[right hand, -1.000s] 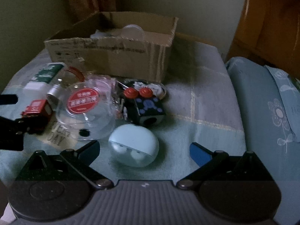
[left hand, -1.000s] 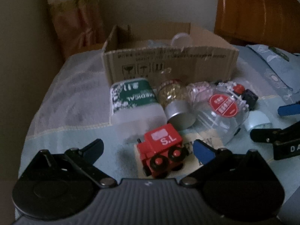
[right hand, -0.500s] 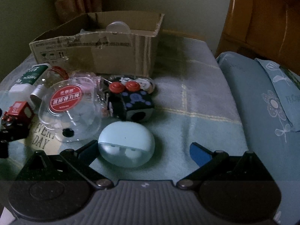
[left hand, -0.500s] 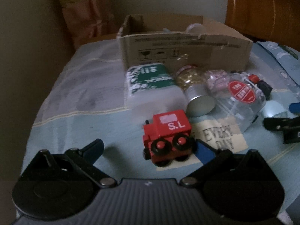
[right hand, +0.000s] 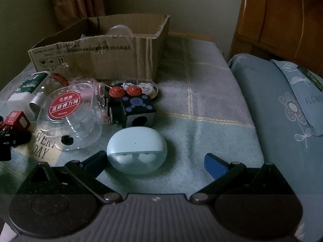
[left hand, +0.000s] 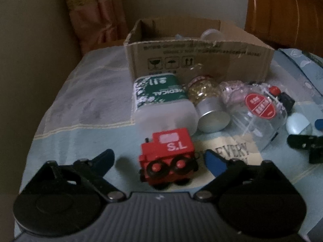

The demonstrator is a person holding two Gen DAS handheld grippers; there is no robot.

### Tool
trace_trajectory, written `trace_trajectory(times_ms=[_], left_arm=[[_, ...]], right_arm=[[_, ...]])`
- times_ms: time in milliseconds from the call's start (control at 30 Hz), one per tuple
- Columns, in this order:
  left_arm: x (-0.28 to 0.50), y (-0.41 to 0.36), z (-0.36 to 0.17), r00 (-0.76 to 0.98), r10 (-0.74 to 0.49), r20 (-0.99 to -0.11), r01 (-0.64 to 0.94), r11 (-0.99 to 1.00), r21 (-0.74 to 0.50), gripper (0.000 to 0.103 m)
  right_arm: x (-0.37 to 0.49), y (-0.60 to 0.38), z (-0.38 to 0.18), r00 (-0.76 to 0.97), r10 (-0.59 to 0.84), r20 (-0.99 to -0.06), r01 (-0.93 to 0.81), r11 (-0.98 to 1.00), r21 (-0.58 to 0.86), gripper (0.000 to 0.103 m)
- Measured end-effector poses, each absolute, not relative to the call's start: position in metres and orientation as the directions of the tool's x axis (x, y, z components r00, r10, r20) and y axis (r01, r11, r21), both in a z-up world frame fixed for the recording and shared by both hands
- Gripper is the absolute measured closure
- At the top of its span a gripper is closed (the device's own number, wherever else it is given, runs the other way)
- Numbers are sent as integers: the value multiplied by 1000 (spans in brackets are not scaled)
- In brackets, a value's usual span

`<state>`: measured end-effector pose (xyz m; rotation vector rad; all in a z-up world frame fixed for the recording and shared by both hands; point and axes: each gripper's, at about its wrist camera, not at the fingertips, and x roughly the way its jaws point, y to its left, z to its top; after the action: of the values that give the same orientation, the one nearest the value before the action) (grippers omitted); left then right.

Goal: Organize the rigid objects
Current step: 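Grasp the red S.L toy train with the left tool while the right tool grasps the light blue case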

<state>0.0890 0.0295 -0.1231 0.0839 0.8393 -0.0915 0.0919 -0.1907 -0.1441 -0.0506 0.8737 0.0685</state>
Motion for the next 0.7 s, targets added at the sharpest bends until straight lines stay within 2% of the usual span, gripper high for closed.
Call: trace_trajectory(times_ms=[67, 300, 400, 700], left_arm=[[89, 27, -122, 665, -63, -744, 122, 992, 25, 19], [88, 27, -122, 665, -94, -741, 130, 991, -9, 29], [88, 27, -121, 665, -98, -740, 135, 991, -10, 33], [91, 28, -118, 663, -103, -741, 142, 990, -11, 50]], right_arm=[[92, -189, -144, 644, 50, -763, -93, 996, -13, 3], [90, -180, -138, 661, 93, -744, -165, 986, -23, 28], [89, -177, -137, 666, 107, -738, -189, 982, -28, 34], [89, -174, -134, 659, 107, -744, -198, 980, -34, 37]])
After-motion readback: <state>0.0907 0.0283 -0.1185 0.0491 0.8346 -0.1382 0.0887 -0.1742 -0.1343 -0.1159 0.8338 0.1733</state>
